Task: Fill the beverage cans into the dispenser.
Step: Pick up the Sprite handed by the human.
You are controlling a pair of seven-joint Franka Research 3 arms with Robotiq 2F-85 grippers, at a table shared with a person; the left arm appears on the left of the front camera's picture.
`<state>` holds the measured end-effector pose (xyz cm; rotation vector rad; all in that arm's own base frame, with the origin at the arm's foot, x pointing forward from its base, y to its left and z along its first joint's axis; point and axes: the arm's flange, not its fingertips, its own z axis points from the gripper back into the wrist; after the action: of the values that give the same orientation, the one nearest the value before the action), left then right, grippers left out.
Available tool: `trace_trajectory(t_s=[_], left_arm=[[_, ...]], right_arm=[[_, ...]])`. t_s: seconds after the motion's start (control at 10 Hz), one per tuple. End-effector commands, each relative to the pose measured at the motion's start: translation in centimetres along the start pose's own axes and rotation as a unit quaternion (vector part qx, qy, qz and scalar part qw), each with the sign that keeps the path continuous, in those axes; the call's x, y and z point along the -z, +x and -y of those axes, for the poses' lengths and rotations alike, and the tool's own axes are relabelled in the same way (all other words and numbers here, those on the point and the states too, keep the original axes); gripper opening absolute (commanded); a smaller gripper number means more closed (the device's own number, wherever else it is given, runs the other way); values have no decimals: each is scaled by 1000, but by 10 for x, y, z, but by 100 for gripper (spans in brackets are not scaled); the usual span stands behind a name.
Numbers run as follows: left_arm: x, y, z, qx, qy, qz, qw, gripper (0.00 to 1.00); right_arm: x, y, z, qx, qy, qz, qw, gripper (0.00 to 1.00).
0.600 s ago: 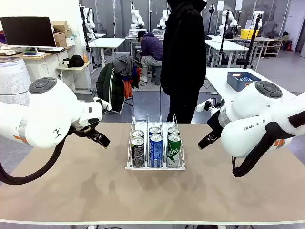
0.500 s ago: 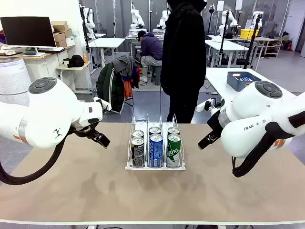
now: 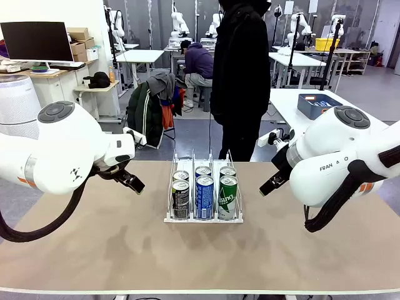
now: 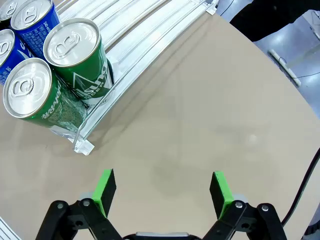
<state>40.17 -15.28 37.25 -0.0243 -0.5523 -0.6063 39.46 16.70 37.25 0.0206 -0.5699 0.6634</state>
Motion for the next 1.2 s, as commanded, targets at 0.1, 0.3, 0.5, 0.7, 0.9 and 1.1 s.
trace_trajectory(t_s=[0.1,0.3,0.5,0.7,0.9,1.1], left_arm=[[0,0,-1,-1,0,0,1000,100],[0,0,-1,-1,0,0,1000,100],[0,0,-1,-1,0,0,1000,100],[-10,7,3,16,-36,8,999,100],[-33,10,-2,58,-88,-2,994,100],[-62,24,-22,110,-139,7,984,100]], right_arm=[[0,0,0,0,0,0,1000,100],[0,0,0,0,0,0,1000,100],[0,0,0,0,0,0,1000,100],[0,0,0,0,0,0,1000,100],[-21,-8,16,19,98,-35,994,100],[-46,1,32,-32,218,-47,974,100]])
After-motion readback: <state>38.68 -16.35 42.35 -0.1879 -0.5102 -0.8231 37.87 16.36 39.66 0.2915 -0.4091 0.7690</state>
